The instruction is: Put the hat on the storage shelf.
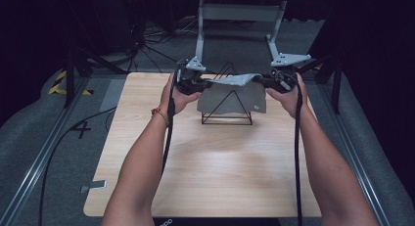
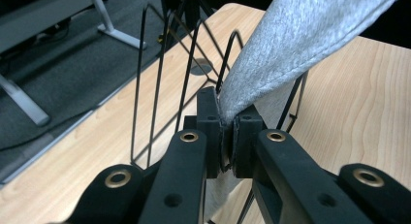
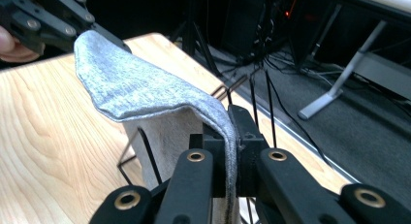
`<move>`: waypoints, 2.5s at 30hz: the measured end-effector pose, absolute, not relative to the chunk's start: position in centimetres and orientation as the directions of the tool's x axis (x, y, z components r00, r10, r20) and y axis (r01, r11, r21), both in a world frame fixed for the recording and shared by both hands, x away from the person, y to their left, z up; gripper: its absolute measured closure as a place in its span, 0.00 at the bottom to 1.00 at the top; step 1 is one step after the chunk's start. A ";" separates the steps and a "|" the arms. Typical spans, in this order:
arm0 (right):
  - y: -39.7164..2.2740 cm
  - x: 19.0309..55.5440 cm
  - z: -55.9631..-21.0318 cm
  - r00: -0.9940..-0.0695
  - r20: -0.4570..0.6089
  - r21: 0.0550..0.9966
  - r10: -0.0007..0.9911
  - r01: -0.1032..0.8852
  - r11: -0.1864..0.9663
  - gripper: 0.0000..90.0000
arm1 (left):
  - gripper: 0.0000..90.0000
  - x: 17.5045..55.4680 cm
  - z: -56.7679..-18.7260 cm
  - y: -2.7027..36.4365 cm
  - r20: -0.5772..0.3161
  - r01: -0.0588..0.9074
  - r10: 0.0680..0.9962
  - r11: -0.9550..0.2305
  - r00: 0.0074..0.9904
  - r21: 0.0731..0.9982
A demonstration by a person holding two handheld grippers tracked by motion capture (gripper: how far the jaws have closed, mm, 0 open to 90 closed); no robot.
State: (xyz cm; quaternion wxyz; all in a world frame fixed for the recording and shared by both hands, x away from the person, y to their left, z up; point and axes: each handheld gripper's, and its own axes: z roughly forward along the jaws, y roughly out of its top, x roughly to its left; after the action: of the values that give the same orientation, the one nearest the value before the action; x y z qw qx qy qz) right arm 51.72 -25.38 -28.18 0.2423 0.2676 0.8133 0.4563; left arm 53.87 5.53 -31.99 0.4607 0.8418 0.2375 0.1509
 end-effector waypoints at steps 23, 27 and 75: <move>-25.4 51.8 -34.1 -0.736 -0.084 0.851 0.672 0.299 0.433 0.93 | 0.87 53.5 -36.8 6.0 0.027 0.323 0.611 -0.455 0.791 0.830; -25.7 51.5 -34.1 -0.719 -0.088 0.854 0.689 0.301 0.424 0.87 | 0.82 53.2 -36.9 7.3 0.016 0.327 0.630 -0.424 0.776 0.845; -31.8 41.2 -36.9 -0.676 -0.188 0.790 0.713 0.327 0.519 0.62 | 0.70 39.8 -41.9 21.1 0.129 0.378 0.668 -0.557 0.733 0.739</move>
State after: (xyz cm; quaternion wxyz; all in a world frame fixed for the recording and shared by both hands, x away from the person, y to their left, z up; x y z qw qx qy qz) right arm 41.18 -31.83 -36.85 0.2546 0.3120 0.8334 0.3786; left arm 39.85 21.06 -41.94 0.3586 0.8589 0.3045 0.2025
